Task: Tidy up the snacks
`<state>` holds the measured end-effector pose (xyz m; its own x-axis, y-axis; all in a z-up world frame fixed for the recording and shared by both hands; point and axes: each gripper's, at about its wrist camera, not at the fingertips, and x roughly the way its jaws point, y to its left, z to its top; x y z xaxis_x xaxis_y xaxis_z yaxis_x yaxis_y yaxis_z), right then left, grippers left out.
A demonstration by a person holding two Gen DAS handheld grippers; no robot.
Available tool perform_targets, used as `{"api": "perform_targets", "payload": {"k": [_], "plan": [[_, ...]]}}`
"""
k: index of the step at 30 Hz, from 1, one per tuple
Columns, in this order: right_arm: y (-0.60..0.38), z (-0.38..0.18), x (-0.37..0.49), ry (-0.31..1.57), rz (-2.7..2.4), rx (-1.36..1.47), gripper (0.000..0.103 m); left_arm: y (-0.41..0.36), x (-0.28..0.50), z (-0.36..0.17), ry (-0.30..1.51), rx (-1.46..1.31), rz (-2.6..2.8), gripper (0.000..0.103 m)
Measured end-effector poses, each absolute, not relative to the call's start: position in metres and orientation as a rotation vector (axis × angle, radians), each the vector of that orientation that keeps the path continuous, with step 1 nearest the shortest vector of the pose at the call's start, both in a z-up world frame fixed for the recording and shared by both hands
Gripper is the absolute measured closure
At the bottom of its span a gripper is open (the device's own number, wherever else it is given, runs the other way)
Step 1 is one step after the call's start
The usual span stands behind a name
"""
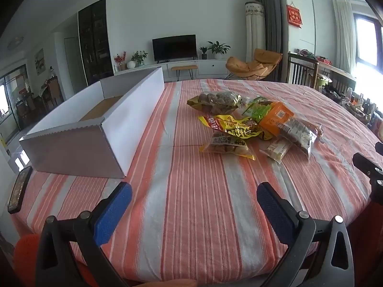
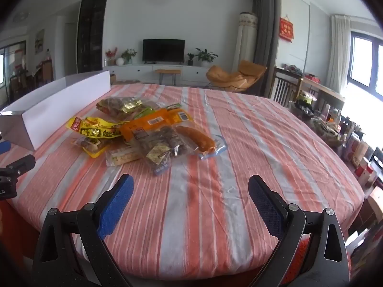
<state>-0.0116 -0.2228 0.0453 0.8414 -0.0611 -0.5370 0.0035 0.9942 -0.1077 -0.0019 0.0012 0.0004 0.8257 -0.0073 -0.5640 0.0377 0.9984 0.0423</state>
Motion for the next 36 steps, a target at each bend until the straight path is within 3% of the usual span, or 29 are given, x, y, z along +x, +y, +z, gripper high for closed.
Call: {"api": "perform_targets", "payload": {"k": [36], "plan": [[-0.202, 0.041, -0.011, 0.546, -0.003, -0.18, 0.005, -0.002, 0.005, -0.01, 0.637, 0.087, -0.018, 0.0]]}}
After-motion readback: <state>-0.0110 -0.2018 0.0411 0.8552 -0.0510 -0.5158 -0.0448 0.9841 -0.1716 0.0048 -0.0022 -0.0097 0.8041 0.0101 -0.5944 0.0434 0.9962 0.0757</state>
